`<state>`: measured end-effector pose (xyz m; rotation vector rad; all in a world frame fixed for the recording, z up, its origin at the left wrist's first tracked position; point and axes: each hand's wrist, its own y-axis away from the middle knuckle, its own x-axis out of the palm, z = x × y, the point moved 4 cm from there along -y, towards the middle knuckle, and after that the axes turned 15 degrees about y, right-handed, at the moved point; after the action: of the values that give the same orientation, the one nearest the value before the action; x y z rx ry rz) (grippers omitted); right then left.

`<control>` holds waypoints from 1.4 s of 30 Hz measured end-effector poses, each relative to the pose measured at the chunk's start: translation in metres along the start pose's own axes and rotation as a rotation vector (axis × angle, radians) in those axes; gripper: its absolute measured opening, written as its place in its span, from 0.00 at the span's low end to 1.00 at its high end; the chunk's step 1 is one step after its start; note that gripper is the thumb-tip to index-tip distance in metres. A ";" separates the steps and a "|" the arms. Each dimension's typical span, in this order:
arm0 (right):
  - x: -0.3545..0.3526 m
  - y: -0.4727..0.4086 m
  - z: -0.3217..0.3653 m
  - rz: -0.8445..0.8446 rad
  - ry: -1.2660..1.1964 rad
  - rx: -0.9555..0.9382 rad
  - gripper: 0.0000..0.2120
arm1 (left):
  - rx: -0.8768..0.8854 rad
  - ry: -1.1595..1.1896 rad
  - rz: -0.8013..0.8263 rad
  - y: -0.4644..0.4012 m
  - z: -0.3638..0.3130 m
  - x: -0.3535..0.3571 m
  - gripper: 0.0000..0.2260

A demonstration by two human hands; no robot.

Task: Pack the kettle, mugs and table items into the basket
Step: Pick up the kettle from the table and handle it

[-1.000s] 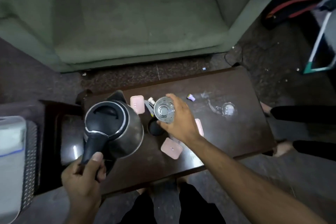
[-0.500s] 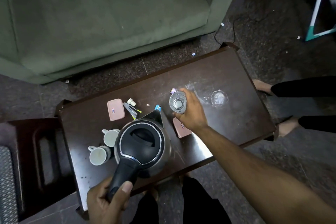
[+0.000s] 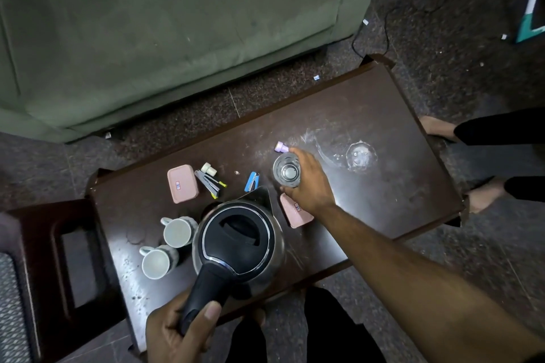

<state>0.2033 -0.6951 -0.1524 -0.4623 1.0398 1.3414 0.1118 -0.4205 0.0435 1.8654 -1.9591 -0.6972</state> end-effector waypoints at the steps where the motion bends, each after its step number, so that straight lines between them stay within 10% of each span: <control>1: 0.000 -0.002 -0.001 0.000 -0.012 -0.005 0.44 | -0.030 0.022 0.042 -0.001 -0.004 0.005 0.08; 9: -0.011 0.021 -0.026 -0.039 -0.241 0.153 0.60 | 0.130 -0.069 -0.017 -0.010 -0.018 0.033 0.13; 16: 0.003 0.116 -0.076 -0.023 -0.321 0.421 0.49 | 0.113 -0.043 -0.006 -0.012 -0.015 0.052 0.16; 42: 0.012 0.198 -0.119 0.301 -0.251 0.307 0.27 | -0.154 0.014 -0.076 -0.036 -0.014 0.108 0.21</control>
<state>-0.0236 -0.7377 -0.1672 0.0956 1.1084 1.4282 0.1416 -0.5296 0.0251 1.8536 -1.7802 -0.8310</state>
